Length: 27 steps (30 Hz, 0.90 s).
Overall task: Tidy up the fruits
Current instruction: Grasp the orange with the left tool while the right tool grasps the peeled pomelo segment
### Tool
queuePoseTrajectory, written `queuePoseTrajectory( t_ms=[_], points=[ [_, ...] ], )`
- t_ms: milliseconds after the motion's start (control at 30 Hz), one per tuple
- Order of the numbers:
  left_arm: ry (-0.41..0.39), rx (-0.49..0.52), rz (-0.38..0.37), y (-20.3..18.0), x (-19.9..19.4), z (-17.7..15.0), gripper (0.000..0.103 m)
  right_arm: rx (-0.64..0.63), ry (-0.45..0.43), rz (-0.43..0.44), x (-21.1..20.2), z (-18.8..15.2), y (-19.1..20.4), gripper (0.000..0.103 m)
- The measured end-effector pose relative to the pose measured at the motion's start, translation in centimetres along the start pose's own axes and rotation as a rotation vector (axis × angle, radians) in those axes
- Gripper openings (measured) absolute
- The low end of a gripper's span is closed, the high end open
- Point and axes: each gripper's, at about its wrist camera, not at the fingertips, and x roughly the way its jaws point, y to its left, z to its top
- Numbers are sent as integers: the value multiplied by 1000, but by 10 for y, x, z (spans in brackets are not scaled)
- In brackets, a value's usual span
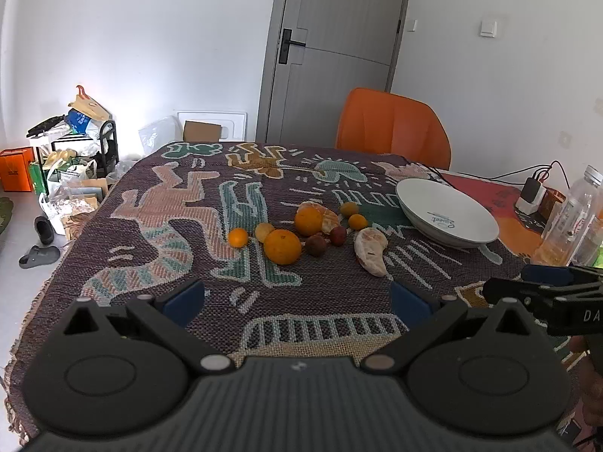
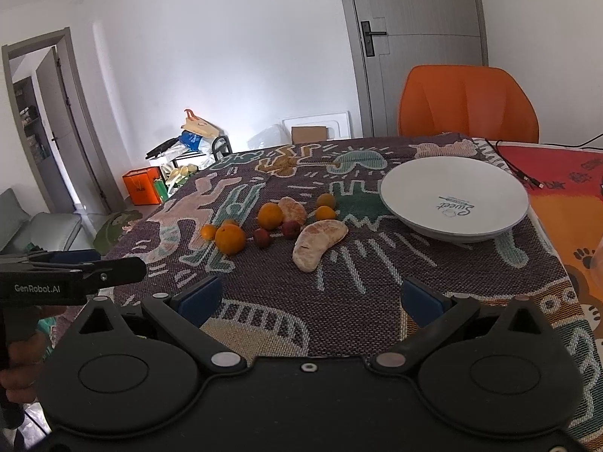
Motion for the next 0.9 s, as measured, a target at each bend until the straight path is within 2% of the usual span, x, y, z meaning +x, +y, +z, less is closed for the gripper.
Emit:
queuePoseTrajectory(
  t_ms=[500, 667, 900],
  points=[
    [-46, -34, -6, 8, 16, 4, 102, 28, -42, -15, 15, 0, -8, 103],
    [-75, -55, -20, 11, 25, 7, 101, 49, -36, 25, 28, 1, -12, 103],
    [-92, -40, 10, 11, 43, 9, 101, 72, -25, 45, 47, 2, -15, 93]
  ],
)
